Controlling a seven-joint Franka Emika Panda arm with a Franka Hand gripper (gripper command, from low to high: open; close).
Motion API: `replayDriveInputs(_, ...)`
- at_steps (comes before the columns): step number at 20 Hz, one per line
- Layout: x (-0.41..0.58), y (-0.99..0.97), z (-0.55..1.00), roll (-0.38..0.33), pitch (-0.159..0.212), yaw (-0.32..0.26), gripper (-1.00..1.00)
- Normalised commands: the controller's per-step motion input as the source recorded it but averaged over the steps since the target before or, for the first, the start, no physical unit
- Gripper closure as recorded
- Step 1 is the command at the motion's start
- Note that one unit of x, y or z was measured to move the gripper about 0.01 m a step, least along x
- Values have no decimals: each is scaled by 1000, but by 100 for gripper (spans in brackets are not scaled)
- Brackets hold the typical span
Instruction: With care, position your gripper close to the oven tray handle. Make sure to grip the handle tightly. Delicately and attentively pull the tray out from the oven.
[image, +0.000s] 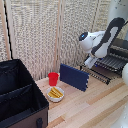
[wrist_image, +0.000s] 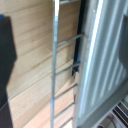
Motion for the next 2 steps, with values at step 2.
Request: replayDriveInputs(2, 37, -103, 566, -15, 19, -102, -100)
